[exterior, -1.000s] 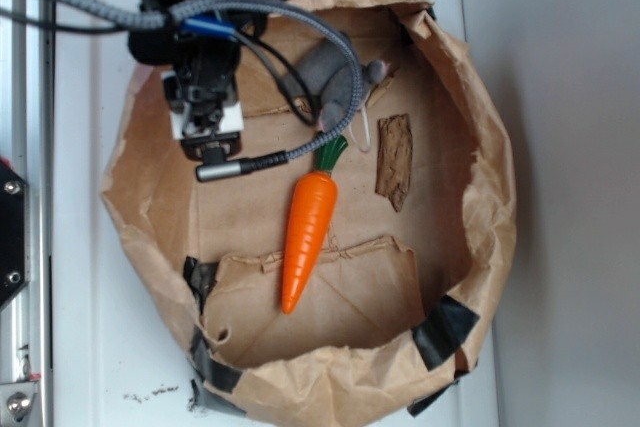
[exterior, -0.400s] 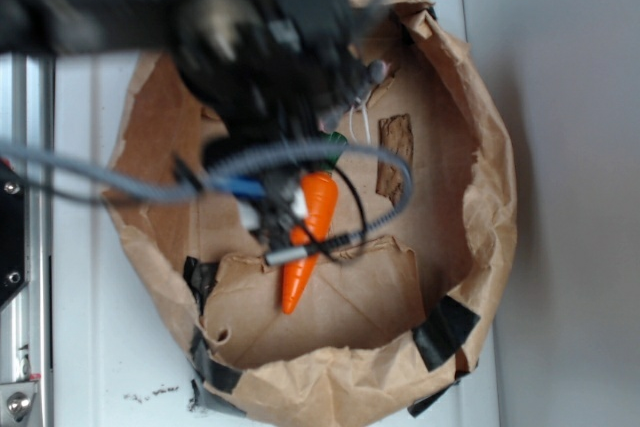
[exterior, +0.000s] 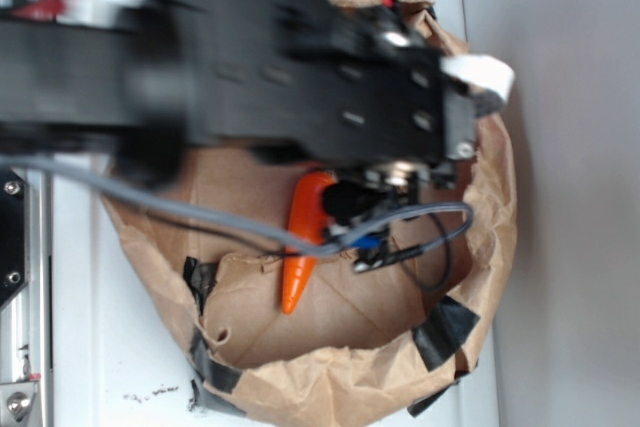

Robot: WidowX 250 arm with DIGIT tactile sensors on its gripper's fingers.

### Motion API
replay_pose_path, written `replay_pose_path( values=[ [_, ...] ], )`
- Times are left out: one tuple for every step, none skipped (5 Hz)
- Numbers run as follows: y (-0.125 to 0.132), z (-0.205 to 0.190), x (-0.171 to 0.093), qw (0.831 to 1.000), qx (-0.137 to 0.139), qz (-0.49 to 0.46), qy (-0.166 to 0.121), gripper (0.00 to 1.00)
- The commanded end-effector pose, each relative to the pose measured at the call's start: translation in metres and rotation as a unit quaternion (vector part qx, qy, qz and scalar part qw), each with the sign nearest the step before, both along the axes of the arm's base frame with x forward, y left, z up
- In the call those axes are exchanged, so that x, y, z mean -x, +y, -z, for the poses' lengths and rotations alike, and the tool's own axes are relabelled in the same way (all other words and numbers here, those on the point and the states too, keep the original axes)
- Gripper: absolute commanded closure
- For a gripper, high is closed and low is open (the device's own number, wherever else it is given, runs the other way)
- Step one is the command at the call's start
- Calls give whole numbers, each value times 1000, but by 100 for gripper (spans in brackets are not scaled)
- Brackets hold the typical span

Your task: Grab the gray animal.

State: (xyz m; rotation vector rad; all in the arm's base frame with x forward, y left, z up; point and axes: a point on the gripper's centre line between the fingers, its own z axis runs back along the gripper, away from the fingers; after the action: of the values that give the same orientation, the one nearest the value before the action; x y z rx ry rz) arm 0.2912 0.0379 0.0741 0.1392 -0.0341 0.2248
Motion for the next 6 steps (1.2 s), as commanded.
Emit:
replay_pose_path(
  values=[
    [41,20,-22,999,-20,-14,-48,0],
    [63,30,-17,997,-39,-31,-51,0],
    [70,22,-3,999,-22,-18,-45,0],
    [72,14,2,998,-19,-23,-48,0],
    [80,15,-3,998,-20,-30,-55,0],
    [80,24,-5,997,-28,-48,-58,100]
  ],
)
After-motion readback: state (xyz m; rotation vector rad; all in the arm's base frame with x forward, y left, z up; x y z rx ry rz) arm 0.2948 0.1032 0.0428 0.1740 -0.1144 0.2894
